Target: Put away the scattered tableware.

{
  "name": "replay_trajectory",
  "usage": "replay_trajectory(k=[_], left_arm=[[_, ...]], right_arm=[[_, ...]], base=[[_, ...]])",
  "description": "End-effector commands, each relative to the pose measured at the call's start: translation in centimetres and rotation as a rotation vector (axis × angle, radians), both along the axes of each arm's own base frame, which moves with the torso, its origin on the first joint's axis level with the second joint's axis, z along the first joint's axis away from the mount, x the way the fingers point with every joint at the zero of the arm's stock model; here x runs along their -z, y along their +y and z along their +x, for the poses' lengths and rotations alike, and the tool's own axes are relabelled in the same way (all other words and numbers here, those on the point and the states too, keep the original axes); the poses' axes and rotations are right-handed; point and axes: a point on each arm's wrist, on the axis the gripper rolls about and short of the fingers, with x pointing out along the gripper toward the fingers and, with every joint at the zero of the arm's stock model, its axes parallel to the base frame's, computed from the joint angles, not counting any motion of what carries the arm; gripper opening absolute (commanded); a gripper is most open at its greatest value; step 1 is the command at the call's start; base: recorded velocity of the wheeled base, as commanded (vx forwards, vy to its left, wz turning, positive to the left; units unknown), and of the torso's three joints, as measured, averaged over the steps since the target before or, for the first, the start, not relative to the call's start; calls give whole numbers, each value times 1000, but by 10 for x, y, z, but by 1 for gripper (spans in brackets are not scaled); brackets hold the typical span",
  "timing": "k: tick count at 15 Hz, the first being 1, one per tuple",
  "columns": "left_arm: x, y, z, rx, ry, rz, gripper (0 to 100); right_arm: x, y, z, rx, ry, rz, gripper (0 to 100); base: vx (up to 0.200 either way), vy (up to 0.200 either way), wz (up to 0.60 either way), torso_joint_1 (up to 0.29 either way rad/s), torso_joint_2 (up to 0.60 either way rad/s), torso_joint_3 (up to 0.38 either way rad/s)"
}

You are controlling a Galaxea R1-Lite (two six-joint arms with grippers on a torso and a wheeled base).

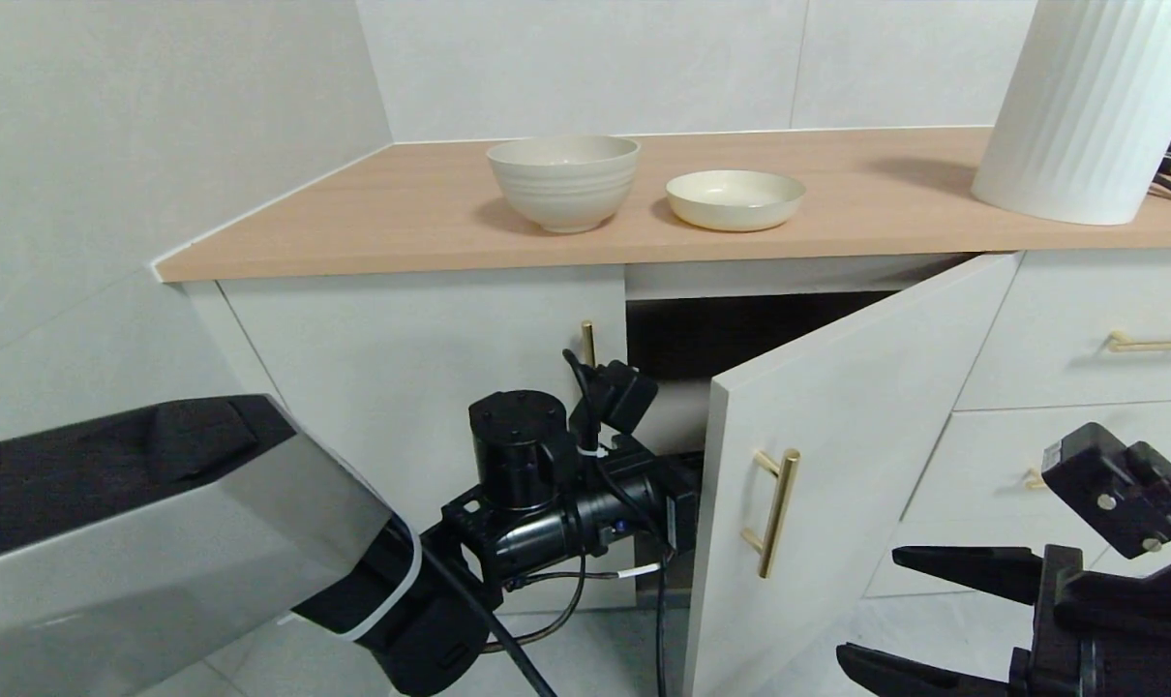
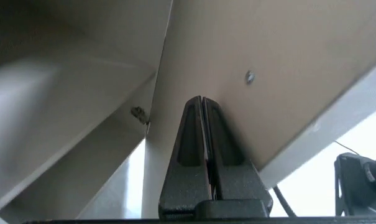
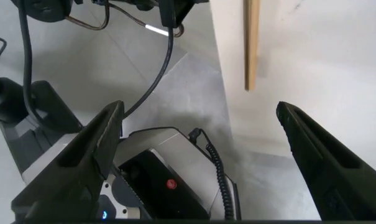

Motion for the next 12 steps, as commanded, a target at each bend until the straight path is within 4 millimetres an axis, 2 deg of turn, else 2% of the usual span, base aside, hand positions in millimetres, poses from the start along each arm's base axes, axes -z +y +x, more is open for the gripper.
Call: replay_trajectory(k=[1,2,12], left_arm=[[1,-1,0,4,-1,-2,0],[3,-2,1,4,1,1,0],[19,-19,23,-36,-11,-5,0]], right_arm=[[1,1,1,-2,4,-4,100],[1,1,1,-2,5,-5,100],[4,3,1,-11,15,-14,100]], base=[[-200,0,0,12,2,-7],[-200,0,0,7,2,2],[0,0,0,0,0,0]])
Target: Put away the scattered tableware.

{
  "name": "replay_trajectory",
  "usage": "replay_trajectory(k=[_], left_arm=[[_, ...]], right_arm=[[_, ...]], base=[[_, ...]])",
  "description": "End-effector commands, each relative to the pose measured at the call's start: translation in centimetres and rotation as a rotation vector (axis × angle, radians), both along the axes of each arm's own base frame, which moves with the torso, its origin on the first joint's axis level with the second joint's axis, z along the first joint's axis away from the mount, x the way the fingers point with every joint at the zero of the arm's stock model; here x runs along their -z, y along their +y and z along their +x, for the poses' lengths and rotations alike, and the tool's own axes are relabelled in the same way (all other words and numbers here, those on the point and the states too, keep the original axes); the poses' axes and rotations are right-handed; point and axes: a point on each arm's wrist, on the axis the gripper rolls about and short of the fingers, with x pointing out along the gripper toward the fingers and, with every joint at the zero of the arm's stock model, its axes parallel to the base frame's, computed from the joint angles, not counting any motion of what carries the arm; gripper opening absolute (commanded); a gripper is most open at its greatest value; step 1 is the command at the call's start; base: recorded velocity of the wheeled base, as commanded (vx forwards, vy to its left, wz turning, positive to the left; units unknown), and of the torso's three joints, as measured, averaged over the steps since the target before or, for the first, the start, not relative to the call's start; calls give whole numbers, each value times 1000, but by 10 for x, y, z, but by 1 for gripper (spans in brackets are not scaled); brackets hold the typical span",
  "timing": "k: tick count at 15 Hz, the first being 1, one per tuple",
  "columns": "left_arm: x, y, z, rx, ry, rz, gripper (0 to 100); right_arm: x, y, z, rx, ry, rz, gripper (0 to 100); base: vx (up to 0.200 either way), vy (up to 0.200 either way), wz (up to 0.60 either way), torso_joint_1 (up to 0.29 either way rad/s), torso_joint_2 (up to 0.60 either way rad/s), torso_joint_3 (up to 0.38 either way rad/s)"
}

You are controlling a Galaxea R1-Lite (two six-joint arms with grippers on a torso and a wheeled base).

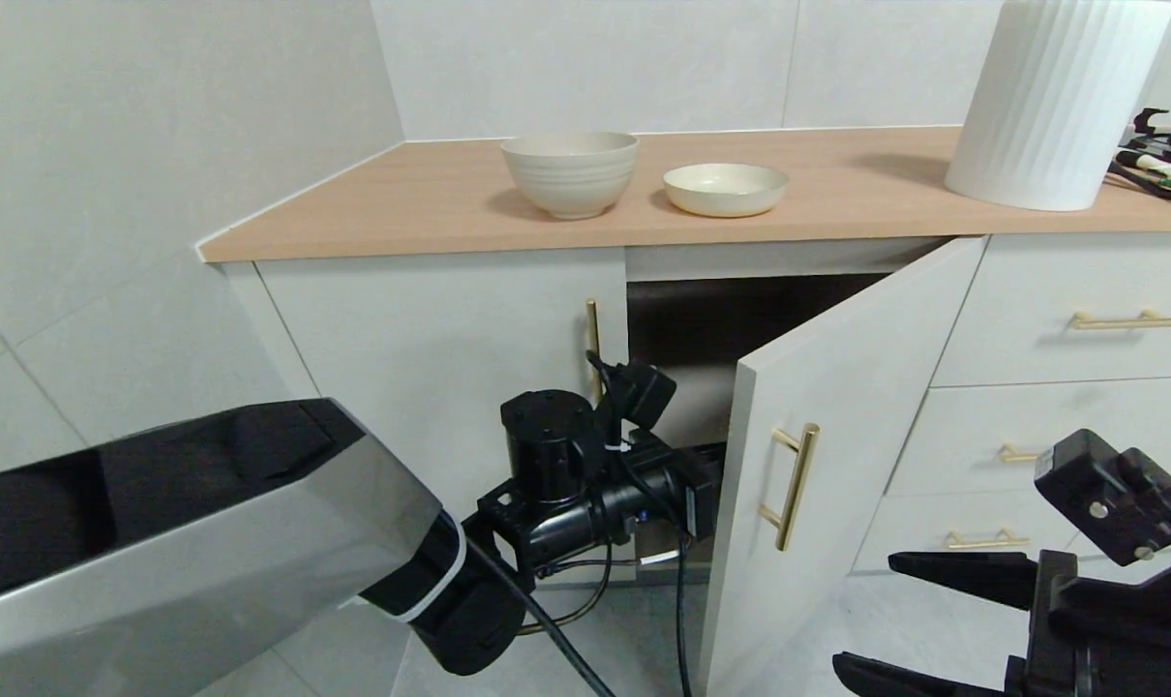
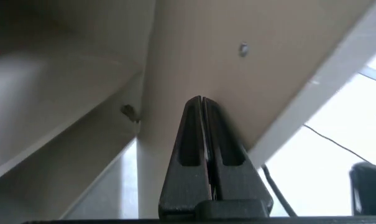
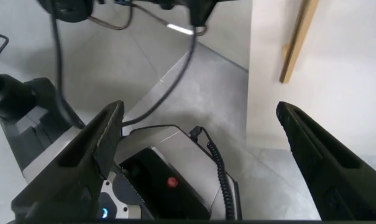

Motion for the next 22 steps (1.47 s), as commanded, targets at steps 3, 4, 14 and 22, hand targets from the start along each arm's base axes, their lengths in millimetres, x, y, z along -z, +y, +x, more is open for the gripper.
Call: replay_trajectory(k=[3,4,14,22], left_arm=[[8,-16,-2,-6,-4,-1,0],[6,-21,-9,16,-10,-9,0],[-13,-23,-56,147,-1,-9,0],[-86,53,-55,-218,77,91,0]], right_arm=[[1,2,0,-20,9,-1,100],[1,2,-2,-36,9,6,100],[-9,-11,-23,-262,5,117,100],[-12,-5,8,11,10,74,100]], base=[[0,0,0,0,0,0],[0,0,0,0,0,0],[0,0,0,0,0,0],[0,0,0,0,0,0]])
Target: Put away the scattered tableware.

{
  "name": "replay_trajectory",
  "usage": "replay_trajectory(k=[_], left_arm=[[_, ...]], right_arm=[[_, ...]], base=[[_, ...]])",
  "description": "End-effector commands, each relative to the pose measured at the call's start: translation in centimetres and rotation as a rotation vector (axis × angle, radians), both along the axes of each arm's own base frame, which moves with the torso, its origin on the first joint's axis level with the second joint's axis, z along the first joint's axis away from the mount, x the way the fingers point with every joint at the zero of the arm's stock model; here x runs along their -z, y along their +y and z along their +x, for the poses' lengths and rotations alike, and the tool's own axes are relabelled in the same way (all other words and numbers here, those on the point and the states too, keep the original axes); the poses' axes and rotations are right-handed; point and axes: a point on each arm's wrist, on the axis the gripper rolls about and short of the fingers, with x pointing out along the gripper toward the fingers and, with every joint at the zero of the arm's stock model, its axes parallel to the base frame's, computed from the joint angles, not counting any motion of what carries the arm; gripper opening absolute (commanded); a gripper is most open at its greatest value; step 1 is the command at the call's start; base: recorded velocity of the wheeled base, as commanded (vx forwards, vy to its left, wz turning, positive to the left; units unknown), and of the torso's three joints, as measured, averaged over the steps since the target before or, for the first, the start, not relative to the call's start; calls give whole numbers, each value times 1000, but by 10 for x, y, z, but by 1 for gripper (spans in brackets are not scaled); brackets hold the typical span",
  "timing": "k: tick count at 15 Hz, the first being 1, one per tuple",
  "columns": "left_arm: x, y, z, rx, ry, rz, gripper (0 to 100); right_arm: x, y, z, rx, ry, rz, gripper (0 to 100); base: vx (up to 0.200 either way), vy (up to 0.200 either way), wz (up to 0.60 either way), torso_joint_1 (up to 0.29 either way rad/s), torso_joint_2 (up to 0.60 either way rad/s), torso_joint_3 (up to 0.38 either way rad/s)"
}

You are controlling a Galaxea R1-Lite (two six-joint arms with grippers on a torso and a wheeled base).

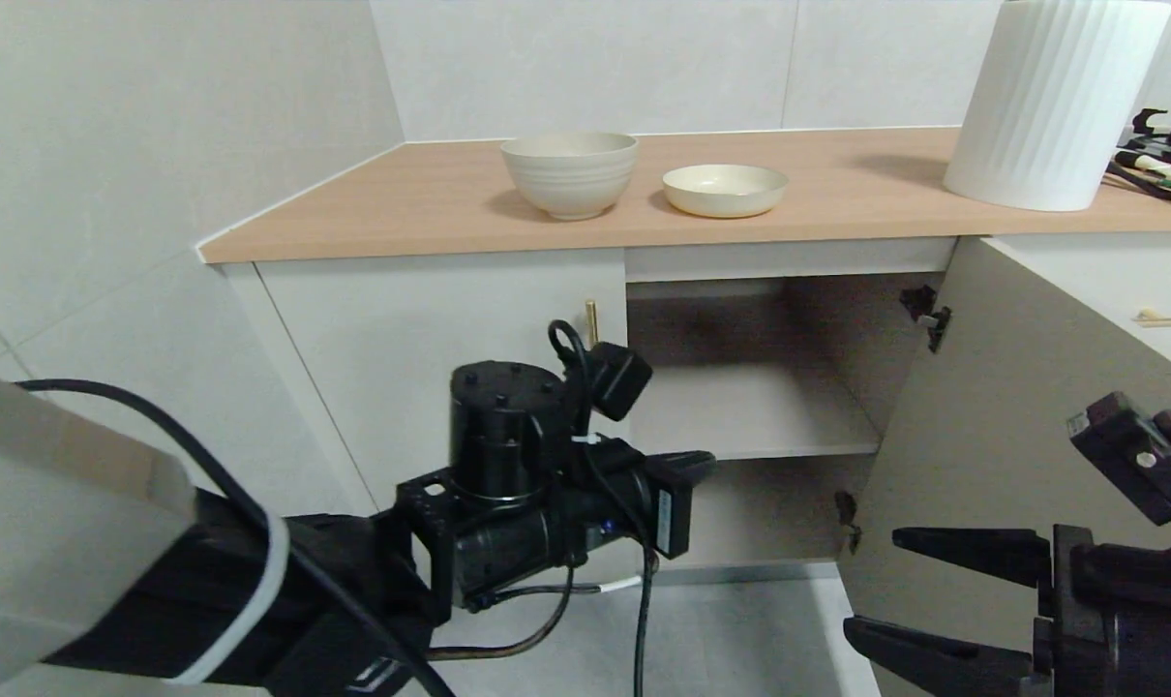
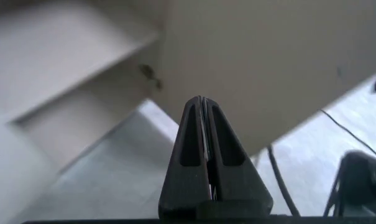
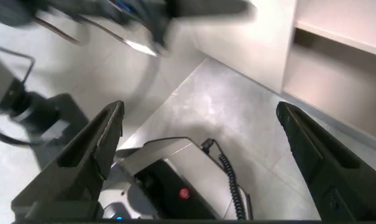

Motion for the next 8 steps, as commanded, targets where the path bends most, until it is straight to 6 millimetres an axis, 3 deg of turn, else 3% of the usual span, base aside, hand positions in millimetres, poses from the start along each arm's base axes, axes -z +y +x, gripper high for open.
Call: replay_trajectory(k=[1,5,6,7,8], left_arm=[[-38,34,-4,-71,-71,-59,0],[-68,75,-20,-150,-81,-58,0],[-74,91,-23,-190,-75,-50,100],[-76,96,-24,-204,-74,-49,100],[-85,123,-32,-276,-90,-57,100]], right_arm=[[1,1,4,13,6,-6,100],[-3,2,16,53,8,-7,100],[-8,5,20,52,0,0,100],[-9,6,22,53,-3,1,100],[-16,14,35,65,-10,7,100]], base=[[0,0,0,0,0,0],[0,0,0,0,0,0],[0,0,0,0,0,0],[0,0,0,0,0,0],[0,0,0,0,0,0]])
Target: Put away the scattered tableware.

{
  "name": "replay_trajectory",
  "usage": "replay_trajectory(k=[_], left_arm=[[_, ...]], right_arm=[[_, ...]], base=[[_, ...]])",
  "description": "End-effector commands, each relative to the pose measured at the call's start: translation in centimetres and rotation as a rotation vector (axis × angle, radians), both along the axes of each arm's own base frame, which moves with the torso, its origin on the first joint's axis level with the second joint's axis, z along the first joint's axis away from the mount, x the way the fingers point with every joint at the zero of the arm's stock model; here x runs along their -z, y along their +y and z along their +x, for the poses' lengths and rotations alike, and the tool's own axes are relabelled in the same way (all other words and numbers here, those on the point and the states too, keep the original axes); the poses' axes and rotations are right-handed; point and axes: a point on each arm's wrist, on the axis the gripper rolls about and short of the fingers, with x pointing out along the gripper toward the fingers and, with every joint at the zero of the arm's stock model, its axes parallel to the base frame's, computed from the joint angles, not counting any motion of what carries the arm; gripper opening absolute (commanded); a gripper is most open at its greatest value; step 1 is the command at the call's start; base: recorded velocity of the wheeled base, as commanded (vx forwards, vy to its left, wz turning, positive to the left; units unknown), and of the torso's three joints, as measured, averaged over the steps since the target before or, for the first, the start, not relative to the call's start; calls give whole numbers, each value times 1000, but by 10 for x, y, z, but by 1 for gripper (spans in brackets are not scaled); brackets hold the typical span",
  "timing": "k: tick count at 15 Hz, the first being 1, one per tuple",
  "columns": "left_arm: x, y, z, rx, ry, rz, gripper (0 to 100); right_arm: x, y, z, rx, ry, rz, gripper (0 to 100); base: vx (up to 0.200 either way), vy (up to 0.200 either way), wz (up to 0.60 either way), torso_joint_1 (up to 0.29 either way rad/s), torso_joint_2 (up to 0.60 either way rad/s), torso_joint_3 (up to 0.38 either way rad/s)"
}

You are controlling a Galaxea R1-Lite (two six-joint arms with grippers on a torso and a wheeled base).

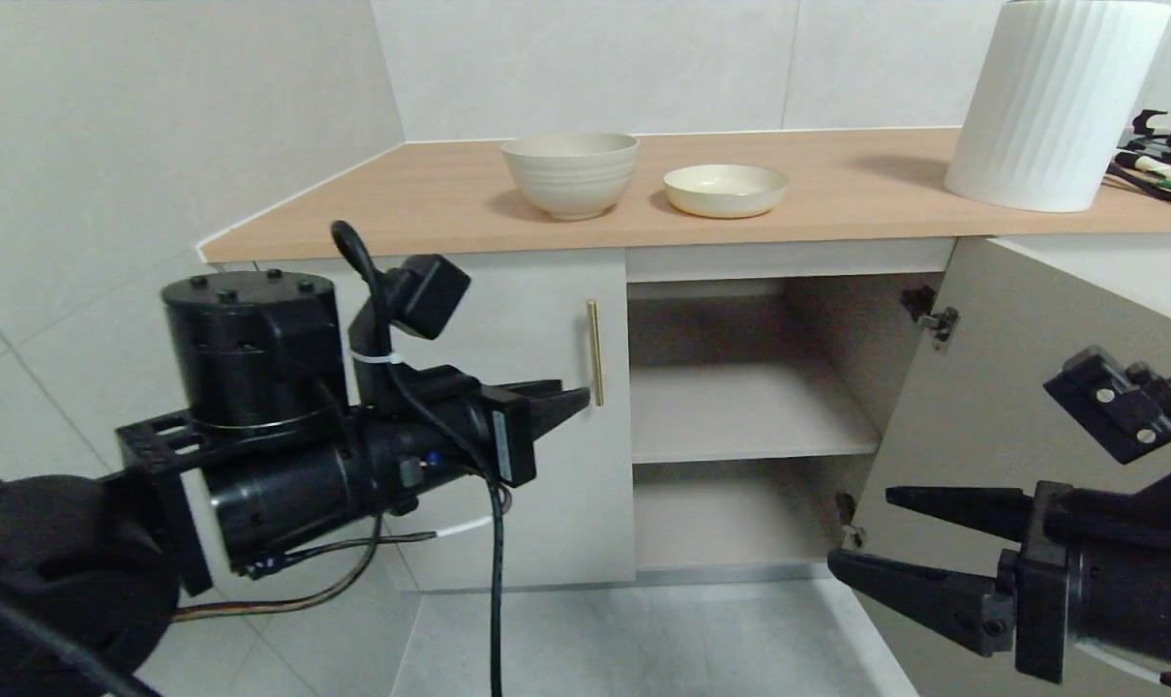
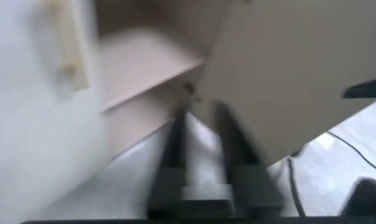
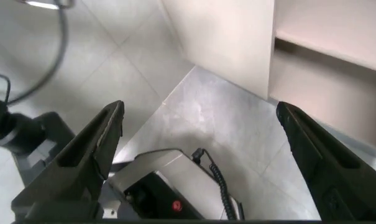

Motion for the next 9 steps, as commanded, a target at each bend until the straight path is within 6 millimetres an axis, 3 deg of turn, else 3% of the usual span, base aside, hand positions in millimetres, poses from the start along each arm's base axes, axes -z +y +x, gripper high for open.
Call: replay_trajectory(k=[1,4,9], left_arm=[[-29,50,-24,-123,-78,-43,100],[-42,85,-50,-224,-98,-48,100],[-45,100,-52,-287,-107,-4,100]], right_arm=[[-11,16,30,31,-6,5,100],[-26,31,63,59,-9,5,100],[-32,32,67,146,-35,-9,100]], base=[[0,0,0,0,0,0],[0,0,0,0,0,0],[0,0,0,0,0,0]])
